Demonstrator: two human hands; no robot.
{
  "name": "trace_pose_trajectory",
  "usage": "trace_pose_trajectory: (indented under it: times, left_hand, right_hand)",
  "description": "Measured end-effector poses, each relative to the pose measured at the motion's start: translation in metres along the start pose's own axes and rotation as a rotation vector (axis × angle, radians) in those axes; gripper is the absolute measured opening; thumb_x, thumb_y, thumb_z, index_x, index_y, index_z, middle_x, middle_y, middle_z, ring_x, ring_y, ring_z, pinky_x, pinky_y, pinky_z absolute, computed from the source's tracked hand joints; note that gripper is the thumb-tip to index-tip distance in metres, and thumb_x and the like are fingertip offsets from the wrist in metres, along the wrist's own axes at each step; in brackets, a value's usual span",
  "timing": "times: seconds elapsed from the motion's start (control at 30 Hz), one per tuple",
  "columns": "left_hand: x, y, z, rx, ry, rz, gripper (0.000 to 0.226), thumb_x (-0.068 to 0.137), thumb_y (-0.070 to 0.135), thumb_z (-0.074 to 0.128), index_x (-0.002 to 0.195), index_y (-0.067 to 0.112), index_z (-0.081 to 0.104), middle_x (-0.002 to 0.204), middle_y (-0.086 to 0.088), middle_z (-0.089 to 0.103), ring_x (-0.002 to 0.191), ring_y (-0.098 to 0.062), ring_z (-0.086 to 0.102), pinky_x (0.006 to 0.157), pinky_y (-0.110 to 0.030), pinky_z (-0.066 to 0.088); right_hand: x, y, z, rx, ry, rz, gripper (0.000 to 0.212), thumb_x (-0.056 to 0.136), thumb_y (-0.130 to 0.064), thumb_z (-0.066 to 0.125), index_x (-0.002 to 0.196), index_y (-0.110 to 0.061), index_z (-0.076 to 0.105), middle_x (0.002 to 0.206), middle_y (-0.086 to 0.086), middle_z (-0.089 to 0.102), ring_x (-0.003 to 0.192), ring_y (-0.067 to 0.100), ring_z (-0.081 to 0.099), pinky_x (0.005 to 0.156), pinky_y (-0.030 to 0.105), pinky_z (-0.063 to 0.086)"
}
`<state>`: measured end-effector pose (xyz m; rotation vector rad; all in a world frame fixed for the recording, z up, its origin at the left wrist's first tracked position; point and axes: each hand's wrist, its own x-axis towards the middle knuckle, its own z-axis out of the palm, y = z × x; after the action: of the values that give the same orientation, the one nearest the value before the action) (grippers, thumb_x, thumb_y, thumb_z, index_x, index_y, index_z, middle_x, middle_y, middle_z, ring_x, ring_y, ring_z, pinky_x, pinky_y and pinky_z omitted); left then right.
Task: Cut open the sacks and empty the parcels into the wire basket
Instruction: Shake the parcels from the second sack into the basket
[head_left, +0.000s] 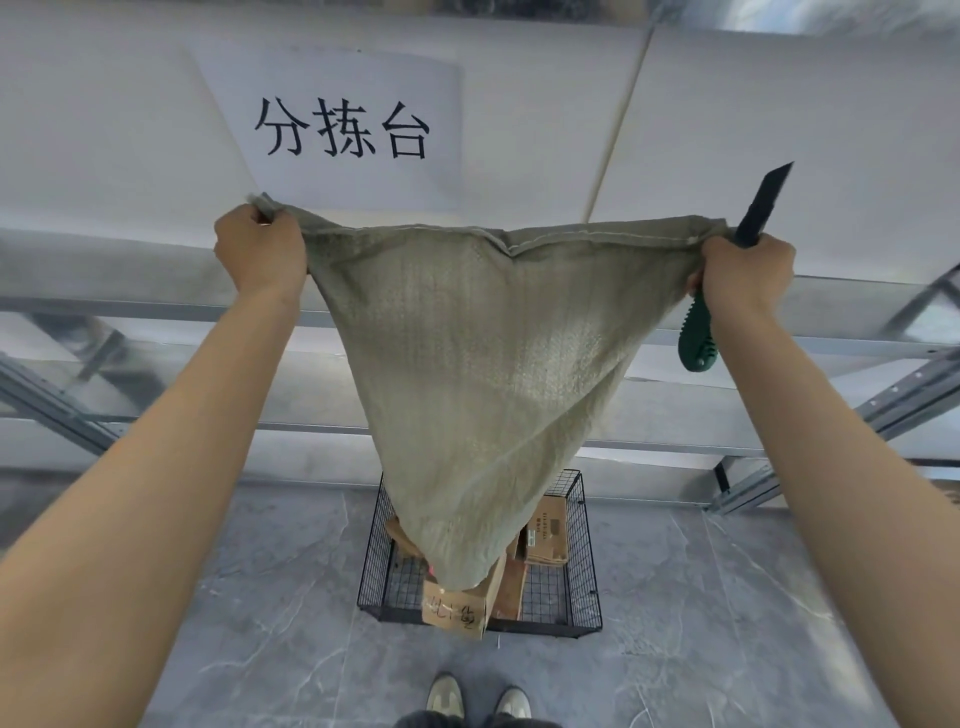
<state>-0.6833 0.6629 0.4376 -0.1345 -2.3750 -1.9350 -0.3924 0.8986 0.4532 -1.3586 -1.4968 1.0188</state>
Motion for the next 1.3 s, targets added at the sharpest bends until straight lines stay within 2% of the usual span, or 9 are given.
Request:
trace_pose_trajectory:
  times: [0.17,0.4,0.53,0.67,0.73,0.87,1.0,1.17,1.3]
  left_hand:
    - [0.005,0.009,0.002,-0.038,0.034,0.015,0.036,0.089,0.017,0.05,0.054,0.019,0.04,0.055,0.005,0.041,0.055,-0.014,0.036,0.061,-0.032,0.049]
    - [0.007,0.015,0.006,-0.072,0.025,0.022,0.027,0.086,0.021,0.05,0.06,0.018,0.045,0.059,0.004,0.042,0.061,-0.018,0.036,0.057,-0.031,0.045]
    - [0.0,0.013,0.011,-0.092,-0.008,0.015,0.024,0.084,0.016,0.051,0.06,0.017,0.048,0.063,0.003,0.047,0.063,-0.018,0.041,0.064,-0.034,0.057]
    - [0.0,0.017,0.014,-0.109,0.008,0.036,0.024,0.082,0.019,0.052,0.058,0.021,0.049,0.062,0.004,0.05,0.063,-0.018,0.044,0.072,-0.043,0.056]
    - [0.002,0.013,0.017,-0.08,-0.006,0.026,0.026,0.085,0.02,0.052,0.059,0.021,0.05,0.063,0.004,0.051,0.063,-0.017,0.046,0.073,-0.045,0.057]
    - [-0.001,-0.004,0.023,0.085,-0.156,-0.034,0.027,0.09,0.013,0.05,0.063,0.017,0.052,0.073,-0.003,0.057,0.074,-0.023,0.06,0.069,-0.037,0.059]
    - [-0.002,-0.021,0.019,0.128,-0.155,-0.084,0.02,0.09,0.012,0.05,0.071,0.012,0.056,0.081,-0.009,0.061,0.079,-0.027,0.063,0.072,-0.038,0.06]
    - [0.01,-0.009,0.007,0.043,-0.036,-0.033,0.037,0.093,0.024,0.047,0.057,0.018,0.045,0.063,0.0,0.053,0.065,-0.022,0.053,0.076,-0.047,0.058]
    - [0.02,0.018,0.002,-0.051,0.028,0.063,0.039,0.09,0.035,0.044,0.055,0.021,0.038,0.058,0.003,0.043,0.06,-0.017,0.037,0.066,-0.045,0.055]
  right_hand:
    - [0.001,-0.018,-0.005,0.143,0.092,-0.096,0.024,0.081,-0.007,0.048,0.061,-0.018,0.04,0.053,0.001,0.046,0.034,0.006,0.043,0.043,0.022,0.041]
    - [0.003,-0.033,-0.012,0.261,0.137,-0.157,0.019,0.079,-0.007,0.047,0.063,-0.016,0.039,0.053,0.003,0.044,0.034,0.007,0.044,0.042,0.021,0.041]
    - [0.007,-0.035,-0.018,0.273,0.157,-0.15,0.02,0.08,-0.007,0.047,0.063,-0.016,0.039,0.054,0.003,0.045,0.035,0.007,0.045,0.043,0.02,0.041]
    - [0.008,-0.037,-0.022,0.326,0.192,-0.167,0.024,0.083,-0.008,0.049,0.063,-0.018,0.039,0.055,-0.001,0.045,0.038,0.008,0.045,0.045,0.022,0.043]
    - [0.01,-0.036,-0.021,0.27,0.135,-0.136,0.02,0.083,-0.008,0.049,0.066,-0.017,0.044,0.055,-0.001,0.047,0.038,0.009,0.047,0.046,0.022,0.045]
    - [0.013,-0.026,-0.015,0.034,-0.127,0.038,0.012,0.084,-0.003,0.052,0.077,-0.013,0.052,0.062,0.004,0.054,0.042,0.013,0.052,0.048,0.025,0.048]
    - [0.009,-0.012,-0.009,0.0,-0.175,0.102,0.013,0.082,0.0,0.051,0.077,-0.011,0.051,0.063,0.005,0.053,0.041,0.014,0.052,0.048,0.026,0.047]
    - [0.009,-0.019,-0.01,0.052,-0.107,0.017,0.013,0.081,-0.002,0.05,0.074,-0.013,0.05,0.059,0.003,0.05,0.036,0.011,0.049,0.045,0.024,0.044]
    - [0.009,-0.04,-0.012,0.111,-0.03,-0.086,0.017,0.08,-0.003,0.047,0.069,-0.016,0.046,0.055,0.0,0.047,0.035,0.01,0.047,0.043,0.021,0.043]
